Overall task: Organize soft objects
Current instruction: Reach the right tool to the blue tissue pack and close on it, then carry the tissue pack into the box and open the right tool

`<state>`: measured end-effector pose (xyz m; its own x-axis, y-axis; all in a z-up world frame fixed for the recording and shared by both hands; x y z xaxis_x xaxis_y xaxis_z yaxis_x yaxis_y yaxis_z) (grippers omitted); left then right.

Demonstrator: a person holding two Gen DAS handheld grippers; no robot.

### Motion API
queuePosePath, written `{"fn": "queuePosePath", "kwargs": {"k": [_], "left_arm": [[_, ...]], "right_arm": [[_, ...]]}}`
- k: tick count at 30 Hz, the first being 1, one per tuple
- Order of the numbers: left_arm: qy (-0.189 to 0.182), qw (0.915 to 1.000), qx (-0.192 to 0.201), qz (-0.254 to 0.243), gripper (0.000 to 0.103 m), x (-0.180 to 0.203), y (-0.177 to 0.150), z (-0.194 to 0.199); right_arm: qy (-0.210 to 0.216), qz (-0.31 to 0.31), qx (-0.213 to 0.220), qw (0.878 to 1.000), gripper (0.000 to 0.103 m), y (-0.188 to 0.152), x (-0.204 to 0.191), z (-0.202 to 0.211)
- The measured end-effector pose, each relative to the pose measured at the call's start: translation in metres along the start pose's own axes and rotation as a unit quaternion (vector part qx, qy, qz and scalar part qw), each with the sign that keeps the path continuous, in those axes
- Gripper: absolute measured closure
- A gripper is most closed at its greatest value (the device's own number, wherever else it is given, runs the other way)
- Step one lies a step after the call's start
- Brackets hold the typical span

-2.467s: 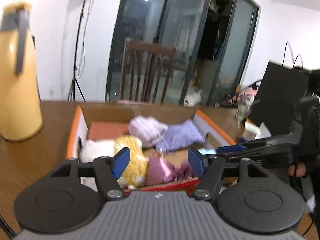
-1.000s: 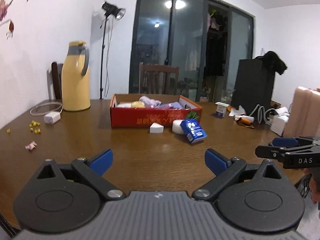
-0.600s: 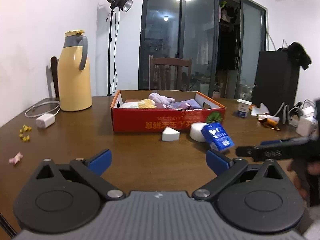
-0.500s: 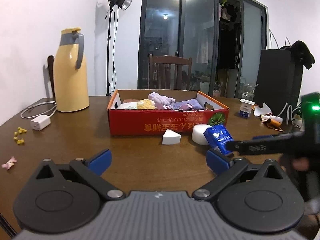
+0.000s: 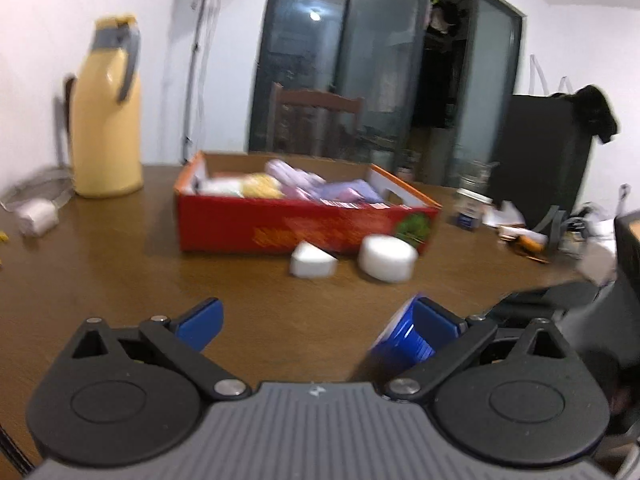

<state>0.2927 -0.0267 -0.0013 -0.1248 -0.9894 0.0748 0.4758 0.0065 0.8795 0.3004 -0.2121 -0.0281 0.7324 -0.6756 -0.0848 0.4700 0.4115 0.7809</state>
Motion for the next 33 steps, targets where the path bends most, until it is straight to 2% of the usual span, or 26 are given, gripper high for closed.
{"fn": "queuePosePath", "kwargs": {"k": [1,3,5,7,10,11,12,14,16,17,20,28,29,33], "left_arm": [[-0.006,1.0,-0.007,0.004,0.0,0.001,-0.003,0.0],[-0.006,0.9998,-0.018,0.007,0.001,0.004,-0.01,-0.002],[-0.013,0.9995,-0.029,0.009,0.004,0.007,-0.017,-0.002],[-0.034,0.9986,-0.038,0.012,0.018,0.008,-0.021,-0.002],[-0.059,0.9968,-0.05,0.022,0.032,0.009,-0.025,-0.007],[-0.064,0.9959,-0.057,0.029,0.034,0.01,-0.026,-0.01],[-0.07,0.995,-0.063,0.035,0.037,0.01,-0.026,-0.013],[-0.085,0.9925,-0.074,0.048,0.044,0.013,-0.027,-0.018],[-0.106,0.9887,-0.089,0.058,0.058,0.018,-0.028,-0.022],[-0.112,0.987,-0.097,0.062,0.06,0.021,-0.029,-0.023],[-0.124,0.9847,-0.106,0.061,0.062,0.027,-0.033,-0.021],[-0.115,0.9837,-0.109,0.085,0.063,0.026,-0.023,-0.034],[-0.115,0.9828,-0.115,0.088,0.066,0.027,-0.024,-0.038],[-0.11,0.9826,-0.116,0.095,0.072,0.027,-0.025,-0.039]], "right_arm": [[0.005,0.014,-0.002,1.0,0.044,-0.004,-0.009,0.0],[-0.036,0.04,0.006,0.999,0.018,-0.012,-0.021,0.001],[-0.075,0.05,0.012,0.996,0.015,-0.019,-0.025,0.005],[-0.093,0.024,0.018,0.995,0.016,-0.022,-0.02,0.015],[-0.102,-0.06,0.049,0.992,0.019,-0.029,-0.003,0.037],[-0.096,-0.093,0.059,0.989,0.026,-0.031,0.004,0.042],[-0.083,-0.132,0.068,0.985,0.039,-0.033,0.012,0.047],[-0.059,-0.211,0.093,0.971,0.051,-0.039,0.029,0.053],[-0.052,-0.249,0.109,0.961,0.056,-0.046,0.035,0.052],[-0.049,-0.262,0.115,0.957,0.059,-0.047,0.037,0.051],[-0.044,-0.28,0.134,0.95,0.064,-0.05,0.038,0.048],[-0.018,-0.309,0.147,0.939,0.067,-0.047,0.049,0.036],[-0.011,-0.31,0.149,0.939,0.074,-0.047,0.049,0.035],[-0.019,-0.299,0.143,0.943,0.078,-0.045,0.043,0.036]]}}
Point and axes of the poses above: each gripper's, at about its wrist camera, not at the fingertips, and z roughly against the way its jaws point, x to its right, y to its top, the point moved 1 cm from there along -z, roughly the way its jaws point, and after that the axes turned 12 degrees about y, right-handed, at the moved point
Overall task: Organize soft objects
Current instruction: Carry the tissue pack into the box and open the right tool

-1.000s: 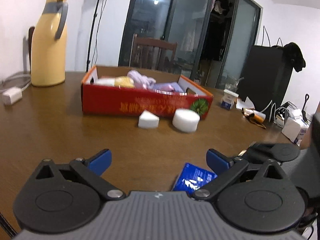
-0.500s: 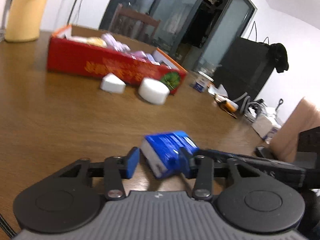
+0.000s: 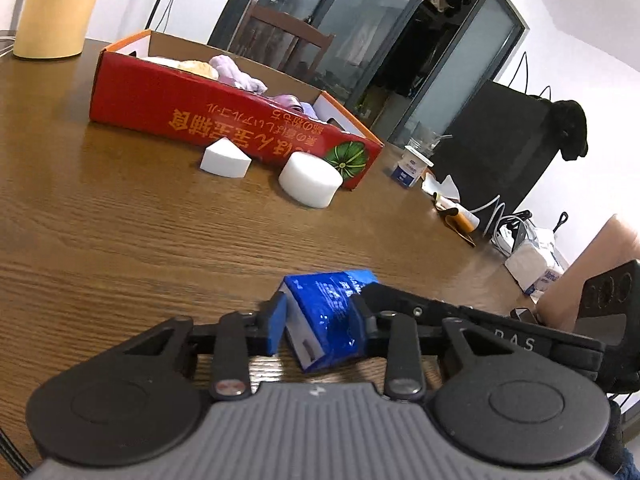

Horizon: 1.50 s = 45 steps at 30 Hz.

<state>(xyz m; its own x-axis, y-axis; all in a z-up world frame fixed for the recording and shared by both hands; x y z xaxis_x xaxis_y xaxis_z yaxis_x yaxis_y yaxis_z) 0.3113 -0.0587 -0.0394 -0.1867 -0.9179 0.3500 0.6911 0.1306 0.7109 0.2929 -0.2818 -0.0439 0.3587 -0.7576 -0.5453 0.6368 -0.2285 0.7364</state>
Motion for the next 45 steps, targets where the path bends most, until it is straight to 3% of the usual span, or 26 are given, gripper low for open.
{"fn": "queuePosePath", "kwargs": {"k": [4,9,11,17,20,21,24,28,33,41,45], "left_arm": [[-0.012,0.9994,0.032,-0.005,0.074,0.008,0.027,0.004],[-0.026,0.9935,0.104,-0.038,0.074,0.029,0.119,-0.007],[-0.023,0.9943,0.098,-0.033,0.074,0.032,0.157,-0.029],[0.007,0.9995,0.032,-0.003,0.074,0.018,0.232,-0.141],[0.039,0.9991,-0.007,0.017,0.075,0.001,0.238,-0.188],[0.053,0.9984,-0.019,0.003,0.075,0.0,0.237,-0.2],[0.086,0.9959,-0.008,-0.027,0.075,-0.004,0.232,-0.206],[0.085,0.9957,0.002,-0.037,0.074,-0.01,0.228,-0.19],[0.098,0.9917,0.035,-0.077,0.073,-0.001,0.235,-0.147],[0.123,0.9755,0.114,-0.143,0.045,0.009,0.208,-0.018],[0.147,0.9595,0.166,-0.174,0.026,0.014,0.174,0.048]], "right_arm": [[-0.004,0.03,0.026,0.999,0.081,0.025,-0.014,0.009],[-0.001,0.1,0.086,0.991,0.082,0.115,-0.027,0.002],[-0.007,0.107,0.098,0.989,0.082,0.153,-0.019,-0.015],[-0.066,0.097,0.05,0.992,0.082,0.229,0.037,-0.107],[-0.091,0.072,-0.003,0.993,0.082,0.24,0.069,-0.154],[-0.107,0.084,-0.021,0.991,0.082,0.239,0.074,-0.169],[-0.123,0.097,-0.069,0.985,0.083,0.234,0.083,-0.197],[-0.108,0.098,-0.077,0.986,0.082,0.232,0.084,-0.202],[-0.107,0.117,-0.054,0.986,0.082,0.241,0.064,-0.167],[-0.116,0.167,-0.01,0.979,0.063,0.235,0.008,-0.05],[-0.115,0.195,0.013,0.974,0.049,0.213,-0.023,0.002]]}}
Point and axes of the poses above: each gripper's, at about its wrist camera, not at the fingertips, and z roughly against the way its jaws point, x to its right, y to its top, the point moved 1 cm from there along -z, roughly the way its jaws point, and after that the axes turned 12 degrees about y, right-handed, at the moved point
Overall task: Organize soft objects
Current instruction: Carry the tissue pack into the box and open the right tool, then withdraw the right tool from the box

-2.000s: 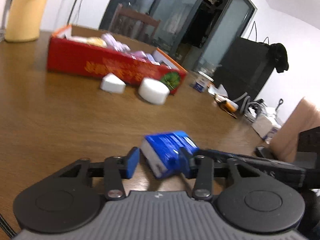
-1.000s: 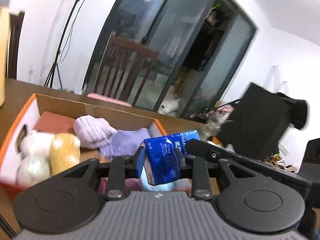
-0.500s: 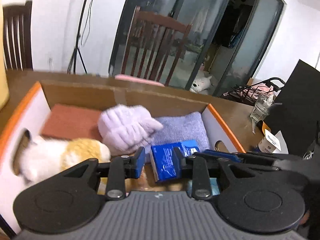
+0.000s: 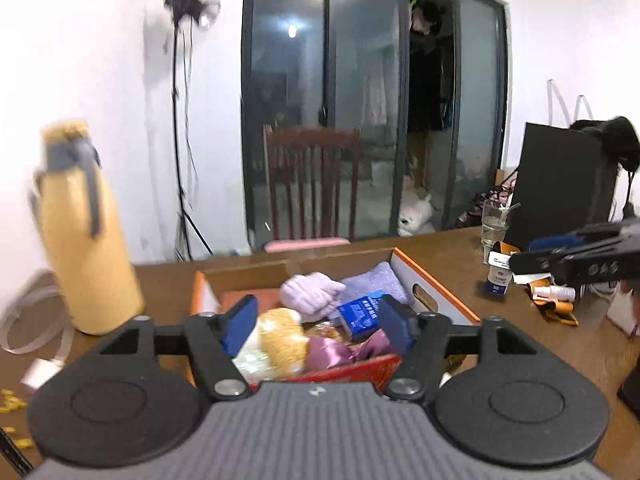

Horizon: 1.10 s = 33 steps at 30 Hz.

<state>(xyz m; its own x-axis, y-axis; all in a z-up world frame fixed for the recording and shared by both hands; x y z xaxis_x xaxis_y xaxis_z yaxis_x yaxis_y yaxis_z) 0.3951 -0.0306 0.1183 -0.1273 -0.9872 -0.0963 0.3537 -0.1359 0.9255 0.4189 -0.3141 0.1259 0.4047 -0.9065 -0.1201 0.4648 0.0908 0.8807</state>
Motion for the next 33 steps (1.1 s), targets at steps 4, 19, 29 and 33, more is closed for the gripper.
{"fn": "queuePosePath", "kwargs": {"k": [4,19,29,33], "left_arm": [[0.004,0.9993,0.034,0.013,0.015,-0.008,-0.019,0.061],[0.054,0.9941,0.062,0.071,0.0,-0.008,-0.151,0.226],[0.041,0.9953,0.044,0.076,0.0,-0.012,-0.162,0.228],[0.037,0.9967,0.032,0.065,0.0,-0.002,-0.159,0.207]], "right_arm": [[-0.01,0.036,0.025,0.999,0.046,-0.018,-0.034,0.05],[0.0,0.051,0.098,0.994,0.011,-0.171,-0.143,0.182],[-0.007,0.031,0.084,0.996,0.011,-0.201,-0.15,0.187],[-0.002,0.023,0.078,0.997,0.011,-0.199,-0.142,0.171]]}}
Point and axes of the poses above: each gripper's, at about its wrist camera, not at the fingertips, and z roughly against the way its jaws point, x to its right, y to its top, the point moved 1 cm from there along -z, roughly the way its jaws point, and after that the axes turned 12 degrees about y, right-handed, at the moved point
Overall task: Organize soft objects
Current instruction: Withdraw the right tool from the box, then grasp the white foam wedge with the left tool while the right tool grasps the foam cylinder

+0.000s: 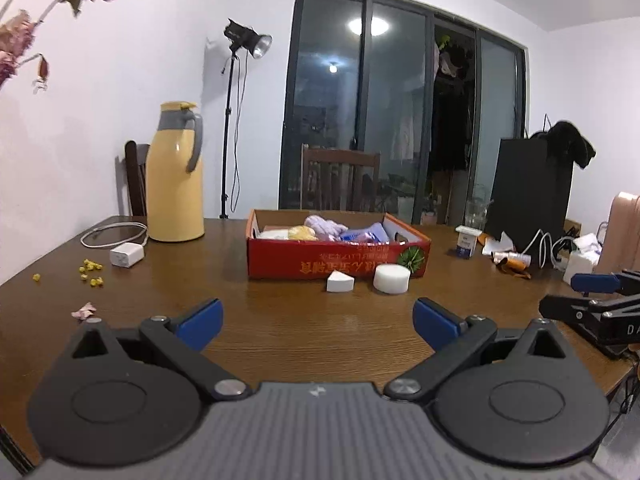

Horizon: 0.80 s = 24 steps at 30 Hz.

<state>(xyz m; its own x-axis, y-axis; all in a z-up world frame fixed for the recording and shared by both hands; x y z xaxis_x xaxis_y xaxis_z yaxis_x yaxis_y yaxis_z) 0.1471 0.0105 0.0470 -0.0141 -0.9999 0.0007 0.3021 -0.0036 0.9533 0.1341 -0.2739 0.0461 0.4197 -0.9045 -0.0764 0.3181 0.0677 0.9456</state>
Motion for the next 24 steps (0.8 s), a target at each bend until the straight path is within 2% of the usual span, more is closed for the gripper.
{"fn": "queuePosePath", "kwargs": {"k": [5,8,12,16,18,21,23,24], "left_arm": [[-0.016,0.9995,-0.017,-0.021,0.001,0.022,0.005,-0.046],[-0.044,0.9979,-0.032,-0.036,0.01,0.039,0.01,-0.093],[-0.053,0.9943,-0.085,-0.037,0.029,0.06,0.021,-0.18],[-0.053,0.9921,-0.094,-0.065,0.03,0.078,0.023,-0.249],[-0.038,0.9905,-0.108,-0.076,0.03,0.084,0.019,-0.281],[-0.048,0.9887,-0.129,-0.06,0.04,0.082,0.014,-0.31],[-0.069,0.9848,-0.151,-0.052,0.052,0.08,0.012,-0.322],[-0.09,0.9814,-0.164,-0.043,0.061,0.078,0.012,-0.327]], "right_arm": [[0.009,-0.021,-0.018,1.0,0.011,0.008,0.021,-0.044],[0.007,-0.041,-0.036,0.998,0.011,0.015,0.044,-0.084],[0.007,-0.073,-0.072,0.995,0.013,0.026,0.08,-0.156],[0.002,-0.071,-0.103,0.992,0.02,0.033,0.103,-0.226],[-0.003,-0.062,-0.116,0.991,0.024,0.033,0.109,-0.255],[-0.014,-0.053,-0.124,0.991,0.024,0.032,0.119,-0.283],[0.002,-0.064,-0.125,0.99,0.024,0.031,0.124,-0.293],[0.014,-0.074,-0.123,0.99,0.026,0.029,0.127,-0.296]]}}
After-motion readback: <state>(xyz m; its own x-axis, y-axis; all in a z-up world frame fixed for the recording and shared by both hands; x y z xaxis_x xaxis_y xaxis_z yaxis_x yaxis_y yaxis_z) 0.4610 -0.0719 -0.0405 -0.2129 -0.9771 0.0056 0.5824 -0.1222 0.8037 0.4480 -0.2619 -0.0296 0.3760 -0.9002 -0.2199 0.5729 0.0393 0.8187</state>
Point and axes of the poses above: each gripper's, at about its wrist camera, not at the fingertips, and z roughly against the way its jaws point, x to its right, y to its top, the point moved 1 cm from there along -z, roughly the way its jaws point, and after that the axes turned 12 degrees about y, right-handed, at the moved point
